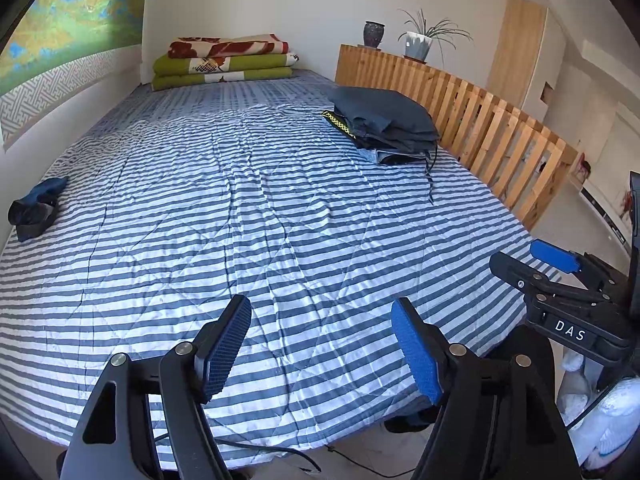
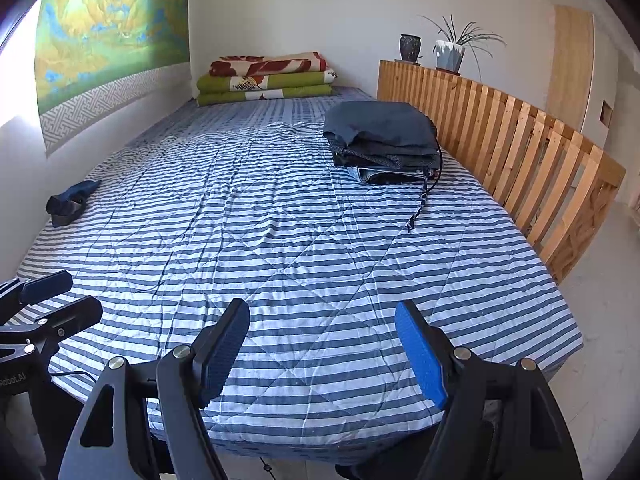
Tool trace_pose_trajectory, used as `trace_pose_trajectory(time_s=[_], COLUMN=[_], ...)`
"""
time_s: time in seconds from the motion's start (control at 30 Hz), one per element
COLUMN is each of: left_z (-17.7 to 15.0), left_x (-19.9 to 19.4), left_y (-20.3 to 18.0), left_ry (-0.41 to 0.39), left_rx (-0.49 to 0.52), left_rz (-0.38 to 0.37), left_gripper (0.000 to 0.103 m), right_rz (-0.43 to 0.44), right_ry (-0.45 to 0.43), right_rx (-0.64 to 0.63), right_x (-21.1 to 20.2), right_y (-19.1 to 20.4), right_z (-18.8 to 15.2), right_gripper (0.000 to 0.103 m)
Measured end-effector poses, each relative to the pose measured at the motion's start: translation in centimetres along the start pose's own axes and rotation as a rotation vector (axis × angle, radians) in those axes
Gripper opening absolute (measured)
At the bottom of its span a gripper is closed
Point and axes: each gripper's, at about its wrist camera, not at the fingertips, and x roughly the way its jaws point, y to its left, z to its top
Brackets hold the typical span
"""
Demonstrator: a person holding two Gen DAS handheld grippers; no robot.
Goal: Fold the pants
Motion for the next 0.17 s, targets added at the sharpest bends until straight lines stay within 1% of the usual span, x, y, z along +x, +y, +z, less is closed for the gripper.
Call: trace_pose_trajectory(time_s=[0.1, 0.17], left_z=[-0.09, -0.11], left_x=[0.24, 0.40], left_y=[0.05, 0.27], left_ry=[0.001, 0.001], left_rx=[-0.003, -0.010], left_rz=[0.006, 0.008], left_gripper=[0.077, 0.079], right_rz=[0.003, 0.004], right_ry=[0.006, 0.009], right_rx=[-0.004, -0.006], right_x=[0.22, 0.33], right_y=[0.13, 0.18], right_z=[-0.06, -0.09], right_gripper=[0.072, 0.072])
